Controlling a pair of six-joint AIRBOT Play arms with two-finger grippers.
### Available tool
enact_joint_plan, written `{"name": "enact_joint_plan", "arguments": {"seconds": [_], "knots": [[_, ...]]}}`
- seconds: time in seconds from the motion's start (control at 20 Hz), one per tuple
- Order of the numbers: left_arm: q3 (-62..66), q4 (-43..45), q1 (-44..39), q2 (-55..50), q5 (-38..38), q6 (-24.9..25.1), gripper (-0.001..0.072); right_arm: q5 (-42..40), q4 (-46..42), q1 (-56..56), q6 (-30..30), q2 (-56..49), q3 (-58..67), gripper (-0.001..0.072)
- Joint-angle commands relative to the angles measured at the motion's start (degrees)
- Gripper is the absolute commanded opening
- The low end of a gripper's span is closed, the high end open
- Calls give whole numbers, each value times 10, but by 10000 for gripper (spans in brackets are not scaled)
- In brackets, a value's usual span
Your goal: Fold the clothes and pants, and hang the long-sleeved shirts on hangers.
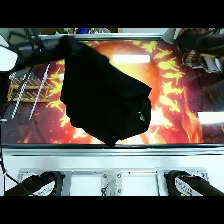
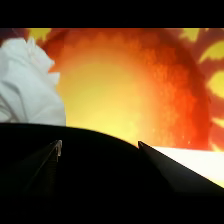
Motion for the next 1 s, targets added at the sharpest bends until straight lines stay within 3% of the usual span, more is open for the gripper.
{"name": "enact_joint_plan", "arguments": {"seconds": [0.0, 0.15, 0.35, 0.45, 0.5, 0.75, 0.95], "knots": [[74, 78, -137, -12, 2, 10, 19, -90, -7, 0, 0, 56, 0, 510], [74, 149, -290, -64, 7, 4, 20, -104, -7, 0, 0, 90, 0, 511], [75, 158, -407, -189, 63, -5, 36, -102, -7, 0, 0, 108, 0, 511], [75, 158, -424, -232, 65, -43, 604, -88, -7, 0, 0, 111, 0, 511], [75, 158, -419, -239, 51, -73, 641, -81, -7, 0, 0, 111, 0, 511], [71, 201, -296, -188, -109, -87, 641, -42, -17, 0, 0, 113, 0, 511], [-78, 264, -205, -88, -148, -89, 604, -6, -17, 0, 0, 112, -1, 511]]}}
